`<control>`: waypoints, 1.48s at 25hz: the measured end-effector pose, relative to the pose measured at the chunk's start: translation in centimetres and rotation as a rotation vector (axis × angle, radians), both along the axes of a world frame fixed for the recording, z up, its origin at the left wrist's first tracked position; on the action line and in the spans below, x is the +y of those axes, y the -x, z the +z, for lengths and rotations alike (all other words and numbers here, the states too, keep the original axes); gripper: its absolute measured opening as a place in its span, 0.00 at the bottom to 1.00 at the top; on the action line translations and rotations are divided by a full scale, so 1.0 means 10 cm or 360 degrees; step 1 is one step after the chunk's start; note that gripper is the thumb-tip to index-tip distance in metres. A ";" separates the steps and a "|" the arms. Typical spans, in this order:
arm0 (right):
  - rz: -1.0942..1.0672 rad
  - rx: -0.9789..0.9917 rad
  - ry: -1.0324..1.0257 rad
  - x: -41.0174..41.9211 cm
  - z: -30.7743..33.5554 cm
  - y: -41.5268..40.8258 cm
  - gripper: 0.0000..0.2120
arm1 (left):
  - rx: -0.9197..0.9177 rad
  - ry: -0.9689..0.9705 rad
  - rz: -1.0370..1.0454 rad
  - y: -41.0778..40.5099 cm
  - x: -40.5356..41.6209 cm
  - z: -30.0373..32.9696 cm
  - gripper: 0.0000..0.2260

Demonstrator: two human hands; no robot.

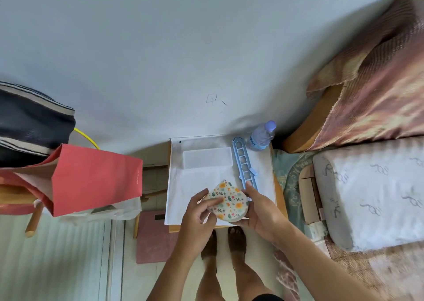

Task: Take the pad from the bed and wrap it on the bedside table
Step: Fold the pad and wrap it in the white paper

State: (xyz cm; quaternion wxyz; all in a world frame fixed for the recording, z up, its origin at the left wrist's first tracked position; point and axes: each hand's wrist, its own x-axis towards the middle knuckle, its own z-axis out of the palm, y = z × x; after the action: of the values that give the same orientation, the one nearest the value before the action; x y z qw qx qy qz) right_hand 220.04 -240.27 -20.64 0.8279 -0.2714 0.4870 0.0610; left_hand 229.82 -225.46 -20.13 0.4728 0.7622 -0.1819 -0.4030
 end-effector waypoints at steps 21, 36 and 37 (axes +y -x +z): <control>0.1061 0.0959 0.1275 0.31 -2.22 -0.72 0.10 | 0.0191 -0.0675 0.0055 -0.73 -0.26 -2.13 0.21; 0.2530 0.0377 0.2863 -0.51 -2.27 -1.66 0.44 | 0.0526 -0.0354 0.0681 -1.15 -0.31 -2.33 0.21; 0.2534 0.0397 0.2829 -0.52 -2.29 -1.70 0.44 | 0.0603 -0.0309 0.0687 -1.15 -0.31 -2.34 0.22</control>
State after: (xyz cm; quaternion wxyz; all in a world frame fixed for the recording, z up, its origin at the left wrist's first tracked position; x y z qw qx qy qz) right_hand 237.01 -245.49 -43.54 0.0280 -0.9653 0.1312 0.2241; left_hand 241.35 -228.58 -43.49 0.4979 0.7362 0.1152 -0.4437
